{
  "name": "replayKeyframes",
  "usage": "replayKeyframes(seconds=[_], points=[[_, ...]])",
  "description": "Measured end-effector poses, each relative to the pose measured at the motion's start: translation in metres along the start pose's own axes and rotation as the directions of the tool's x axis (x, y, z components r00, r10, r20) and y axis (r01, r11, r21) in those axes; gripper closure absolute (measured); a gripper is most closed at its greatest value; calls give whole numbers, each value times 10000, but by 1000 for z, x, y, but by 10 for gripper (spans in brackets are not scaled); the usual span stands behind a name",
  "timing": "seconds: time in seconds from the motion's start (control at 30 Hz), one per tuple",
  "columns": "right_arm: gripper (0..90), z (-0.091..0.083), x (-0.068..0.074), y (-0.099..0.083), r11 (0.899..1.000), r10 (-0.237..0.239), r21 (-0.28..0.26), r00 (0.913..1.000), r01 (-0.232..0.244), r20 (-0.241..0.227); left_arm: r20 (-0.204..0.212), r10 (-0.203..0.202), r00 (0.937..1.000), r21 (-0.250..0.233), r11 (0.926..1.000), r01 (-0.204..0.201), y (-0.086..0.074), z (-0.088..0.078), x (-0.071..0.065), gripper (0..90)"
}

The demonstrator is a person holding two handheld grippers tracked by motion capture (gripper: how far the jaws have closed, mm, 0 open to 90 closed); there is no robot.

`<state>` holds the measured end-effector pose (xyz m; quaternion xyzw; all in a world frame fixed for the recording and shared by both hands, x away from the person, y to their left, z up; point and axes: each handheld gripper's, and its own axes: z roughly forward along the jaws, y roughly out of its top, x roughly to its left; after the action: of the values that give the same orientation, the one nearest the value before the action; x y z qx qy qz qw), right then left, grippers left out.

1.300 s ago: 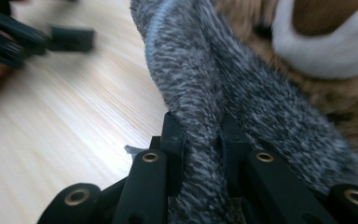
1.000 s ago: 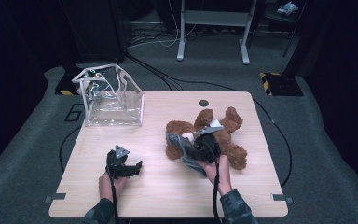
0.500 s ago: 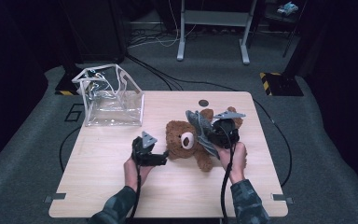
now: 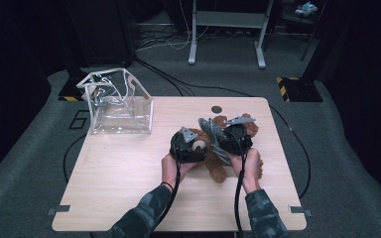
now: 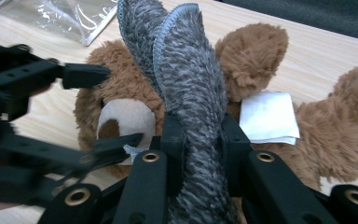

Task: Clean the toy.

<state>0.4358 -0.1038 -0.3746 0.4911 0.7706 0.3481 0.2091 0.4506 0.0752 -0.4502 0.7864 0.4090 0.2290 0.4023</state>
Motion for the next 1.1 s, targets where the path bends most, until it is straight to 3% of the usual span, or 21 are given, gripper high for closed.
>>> replayKeyframes(seconds=[0.03, 0.2, 0.33, 0.6, 0.77, 0.93, 1.03, 1.1], points=[[761, 1, 1, 1, 10000, -73, 21, 10000, 73, 17, -108, -136, 9998, -82, 9999, 135, -2, 4, -2, 236], [761, 8, 16, 7, 9977, -650, 189, 9978, 648, 116, -171, 1, 9999, -191, 9998, -4, -9, 4, -2, 435], [761, 16, 25, 11, 9949, -941, 388, 9952, 930, 268, -355, 70, 9993, -209, 9998, -77, -11, 4, -5, 507], [762, 27, 37, 15, 9908, -1312, 347, 9911, 1305, 217, -702, 29, 9975, -274, 9996, -49, -15, -9, -12, 551], [766, 49, 49, 16, 9820, -1774, 707, 9837, 1751, 288, -740, -114, 9972, -174, 9998, 102, -24, -24, -9, 551], [772, 69, 56, 21, 9686, -2331, 1102, 9681, 2228, 914, -584, -145, 9982, -341, 9993, 125, -35, -32, -1, 549], [773, 75, 58, 27, 9505, -2946, 1444, 9455, 2750, 1386, -446, -118, 9989, -232, 9997, 108, -36, -33, 0, 546], [774, 78, 57, 32, 9502, -2882, 1703, 9440, 2611, 1605, -388, -173, 9991, -227, 9996, 164, -36, -33, 0, 546]])
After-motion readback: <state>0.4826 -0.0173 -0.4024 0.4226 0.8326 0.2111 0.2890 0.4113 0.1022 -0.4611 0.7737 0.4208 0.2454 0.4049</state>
